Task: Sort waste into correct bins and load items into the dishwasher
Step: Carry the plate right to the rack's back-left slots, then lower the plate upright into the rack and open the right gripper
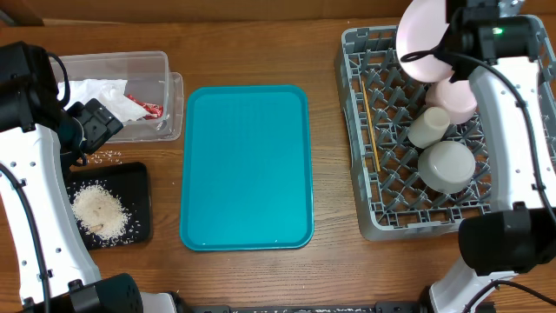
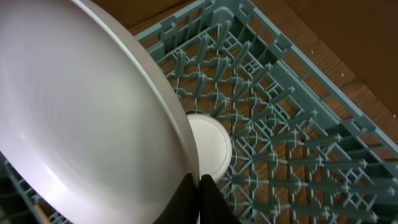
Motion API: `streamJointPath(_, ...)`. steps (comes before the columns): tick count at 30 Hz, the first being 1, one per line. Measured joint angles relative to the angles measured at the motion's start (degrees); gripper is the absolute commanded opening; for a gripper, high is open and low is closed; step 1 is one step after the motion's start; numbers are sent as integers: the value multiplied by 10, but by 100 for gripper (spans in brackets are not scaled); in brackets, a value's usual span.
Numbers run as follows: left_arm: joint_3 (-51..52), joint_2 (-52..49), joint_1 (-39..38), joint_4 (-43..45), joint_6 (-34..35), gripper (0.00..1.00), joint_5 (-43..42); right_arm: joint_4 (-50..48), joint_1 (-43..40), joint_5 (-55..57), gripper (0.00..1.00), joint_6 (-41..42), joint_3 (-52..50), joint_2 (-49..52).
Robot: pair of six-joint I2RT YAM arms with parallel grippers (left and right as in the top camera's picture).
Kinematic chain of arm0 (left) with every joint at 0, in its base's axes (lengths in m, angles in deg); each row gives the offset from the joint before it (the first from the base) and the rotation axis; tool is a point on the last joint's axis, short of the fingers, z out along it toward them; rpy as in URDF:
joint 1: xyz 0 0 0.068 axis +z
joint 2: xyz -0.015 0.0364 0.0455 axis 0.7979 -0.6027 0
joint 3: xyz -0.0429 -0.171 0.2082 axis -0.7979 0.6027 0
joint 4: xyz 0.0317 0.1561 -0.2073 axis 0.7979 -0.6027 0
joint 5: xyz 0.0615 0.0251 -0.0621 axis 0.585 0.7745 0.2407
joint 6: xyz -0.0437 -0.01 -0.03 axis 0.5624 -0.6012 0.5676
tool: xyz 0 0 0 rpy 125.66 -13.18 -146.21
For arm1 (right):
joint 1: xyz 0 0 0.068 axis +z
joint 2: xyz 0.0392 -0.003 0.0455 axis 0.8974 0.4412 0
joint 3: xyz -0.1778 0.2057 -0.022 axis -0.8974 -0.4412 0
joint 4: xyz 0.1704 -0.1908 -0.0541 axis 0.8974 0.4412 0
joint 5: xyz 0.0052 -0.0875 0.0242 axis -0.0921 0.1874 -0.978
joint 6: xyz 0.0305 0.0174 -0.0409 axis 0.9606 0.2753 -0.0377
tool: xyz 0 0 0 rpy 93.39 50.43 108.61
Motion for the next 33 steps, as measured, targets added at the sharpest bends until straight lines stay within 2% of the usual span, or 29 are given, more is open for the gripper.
streamJointPath(6, 0, 0, 0, 0, 0, 100, 0, -52, 24, 21, 4, -10, -78, 2)
streamJointPath(14, 0, 0, 0, 0, 0, 100, 0, -80, 59, 38, 4, -12, -126, 2)
streamJointPath(26, 0, 0, 0, 0, 0, 100, 0, -92, 62, 125, 4, -14, -129, 2)
streamJointPath(33, 0, 0, 0, 0, 0, 100, 0, -94, 62, 104, 4, -14, -130, 2)
